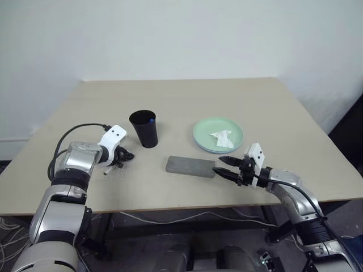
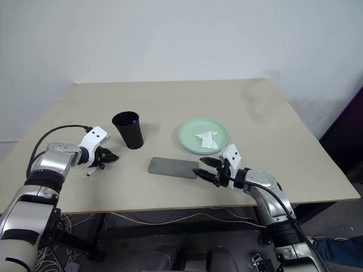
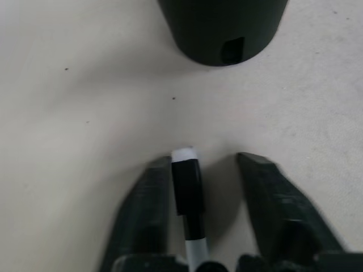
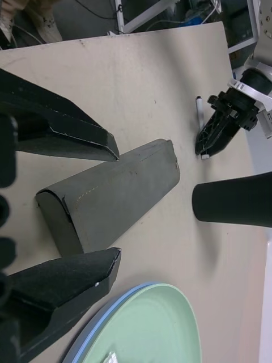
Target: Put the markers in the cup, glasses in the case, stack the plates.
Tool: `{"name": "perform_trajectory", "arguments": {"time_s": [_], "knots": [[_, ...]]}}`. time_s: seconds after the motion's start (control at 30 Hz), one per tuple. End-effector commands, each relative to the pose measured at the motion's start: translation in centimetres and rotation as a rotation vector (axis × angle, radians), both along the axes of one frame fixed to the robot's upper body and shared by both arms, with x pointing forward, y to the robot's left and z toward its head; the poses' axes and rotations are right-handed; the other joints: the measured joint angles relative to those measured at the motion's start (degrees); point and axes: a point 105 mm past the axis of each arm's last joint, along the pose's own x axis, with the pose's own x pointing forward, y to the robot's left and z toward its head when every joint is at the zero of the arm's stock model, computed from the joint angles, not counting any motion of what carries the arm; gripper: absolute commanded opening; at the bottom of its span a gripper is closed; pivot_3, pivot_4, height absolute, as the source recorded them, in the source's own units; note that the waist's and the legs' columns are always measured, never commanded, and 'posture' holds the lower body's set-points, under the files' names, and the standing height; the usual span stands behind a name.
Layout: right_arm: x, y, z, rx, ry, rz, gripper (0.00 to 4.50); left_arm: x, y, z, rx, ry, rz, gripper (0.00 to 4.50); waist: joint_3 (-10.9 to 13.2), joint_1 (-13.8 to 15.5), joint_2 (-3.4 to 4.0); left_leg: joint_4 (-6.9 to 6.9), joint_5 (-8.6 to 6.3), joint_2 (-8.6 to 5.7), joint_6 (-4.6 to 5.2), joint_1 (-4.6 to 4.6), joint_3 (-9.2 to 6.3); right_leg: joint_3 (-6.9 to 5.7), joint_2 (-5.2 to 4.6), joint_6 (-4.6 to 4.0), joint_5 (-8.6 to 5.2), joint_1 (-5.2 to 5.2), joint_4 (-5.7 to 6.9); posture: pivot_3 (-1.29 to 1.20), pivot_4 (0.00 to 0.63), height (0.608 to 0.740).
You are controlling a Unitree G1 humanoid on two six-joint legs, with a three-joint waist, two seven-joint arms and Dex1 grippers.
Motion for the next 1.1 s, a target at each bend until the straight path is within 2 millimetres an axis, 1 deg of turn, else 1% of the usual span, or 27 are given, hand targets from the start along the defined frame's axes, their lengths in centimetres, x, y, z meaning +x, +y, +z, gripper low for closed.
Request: {"name": "perform_trajectory", "arguments": {"time_s": [0.03,0.07,0.1,0.23,0.33,0.4,0.43,0.53,0.63,0.73,0.8,0.83,0.97,1.07,1.1], "knots": [[0.3,0.0,1.5,0.019,-0.059,-0.004,2.64,0.2,0.7,0.7,0.029,-0.015,0.012,0.60,0.0,-0.1,0.00,0.00,0.00,0.01,0.00,0.00,-0.01,-0.02,0.00,-0.02,0.00,0.00,0.01,0.00,0.000,0.738],[0.3,0.0,1.5,0.019,-0.059,-0.005,2.64,0.2,0.7,0.8,0.027,-0.018,0.013,0.27,0.0,-0.1,0.00,0.00,0.00,0.01,0.00,0.00,-0.01,-0.02,0.00,-0.04,0.00,-0.01,0.01,0.00,0.000,0.738],[0.3,0.0,1.5,0.019,-0.059,-0.005,2.64,0.2,0.8,0.9,0.028,-0.020,0.013,0.04,0.0,0.0,0.00,0.00,0.00,0.01,0.00,0.01,-0.01,-0.03,0.00,-0.04,0.00,-0.01,0.01,0.00,0.000,0.738],[0.4,0.1,1.5,0.018,-0.059,-0.003,2.64,0.2,0.8,1.4,0.032,-0.051,0.003,0.04,0.0,0.0,0.00,0.01,0.00,0.01,0.00,0.01,0.00,-0.03,0.00,0.01,0.03,-0.02,-0.01,0.00,0.000,0.738],[0.4,0.1,1.5,0.017,-0.059,-0.001,2.64,0.3,-0.3,2.4,-0.011,-0.092,-0.044,0.04,0.0,0.0,0.00,0.02,0.00,0.01,0.00,0.00,0.01,-0.02,0.00,0.02,0.03,-0.02,-0.03,0.00,0.000,0.738],[0.4,0.1,1.5,0.017,-0.058,0.000,2.64,0.0,-1.4,3.0,-0.040,-0.116,-0.111,0.04,0.0,0.0,0.00,0.02,0.00,0.01,0.00,-0.02,0.01,-0.02,0.00,0.02,0.03,-0.03,-0.05,0.00,0.000,0.738],[0.4,0.1,1.5,0.016,-0.058,0.001,2.64,-0.5,-2.8,3.6,-0.068,-0.132,-0.190,0.04,0.0,0.0,0.00,0.02,0.00,0.01,0.00,-0.02,0.02,-0.02,0.00,0.02,0.03,-0.03,-0.07,0.00,0.000,0.738],[0.5,0.2,1.4,0.014,-0.055,0.004,2.64,-2.2,-5.8,4.5,-0.125,-0.156,-0.367,0.04,0.0,0.0,0.01,0.02,0.00,0.01,0.00,-0.05,0.03,0.00,-0.05,0.02,0.02,-0.02,-0.10,0.00,0.000,0.738],[0.5,0.3,1.4,0.014,-0.054,0.007,2.64,-3.0,-8.0,5.0,-0.160,-0.187,-0.457,0.04,0.0,0.0,0.01,0.02,0.00,0.01,0.01,-0.07,0.03,0.04,-0.05,-0.03,-0.01,0.00,-0.14,0.00,0.000,0.738],[0.6,0.4,1.4,0.015,-0.055,0.008,2.64,-3.1,-10.8,6.8,-0.254,-0.285,-0.524,0.04,0.0,0.0,0.04,0.02,0.00,0.01,0.01,-0.06,0.01,0.08,-0.05,-0.11,-0.05,0.01,-0.09,0.00,0.000,0.738],[0.6,0.4,1.4,0.016,-0.056,0.007,2.64,-2.8,-12.7,8.8,-0.335,-0.387,-0.553,0.04,0.0,0.0,0.04,0.02,0.00,0.01,0.01,-0.06,-0.01,0.10,-0.05,-0.12,-0.05,0.02,-0.06,0.00,0.000,0.738],[0.6,0.4,1.4,0.016,-0.057,0.007,2.64,-2.6,-13.2,9.5,-0.364,-0.423,-0.552,0.04,0.0,0.0,0.03,0.02,0.00,0.02,0.01,-0.05,-0.01,0.09,-0.05,-0.13,-0.05,0.02,-0.05,0.00,0.000,0.738],[0.6,0.4,1.5,0.018,-0.061,0.002,2.64,-0.6,-14.2,13.0,-0.473,-0.608,-0.471,0.04,0.0,0.0,0.02,0.06,0.00,0.02,0.00,-0.03,-0.05,0.02,0.00,-0.11,-0.04,0.01,-0.04,0.00,0.000,0.738],[0.7,0.3,1.5,0.019,-0.063,-0.003,2.64,1.4,-14.0,16.1,-0.495,-0.808,-0.369,0.04,0.0,0.0,0.01,0.15,0.01,0.02,-0.01,-0.01,-0.04,-0.06,0.03,0.01,0.04,0.02,-0.02,0.00,0.000,0.738],[0.7,0.3,1.5,0.019,-0.064,-0.004,2.64,1.8,-13.9,16.7,-0.496,-0.846,-0.348,0.04,0.0,0.0,0.00,0.20,0.01,0.01,-0.01,-0.01,-0.03,-0.07,0.03,0.02,0.05,0.05,-0.03,0.00,0.000,0.738]]}}
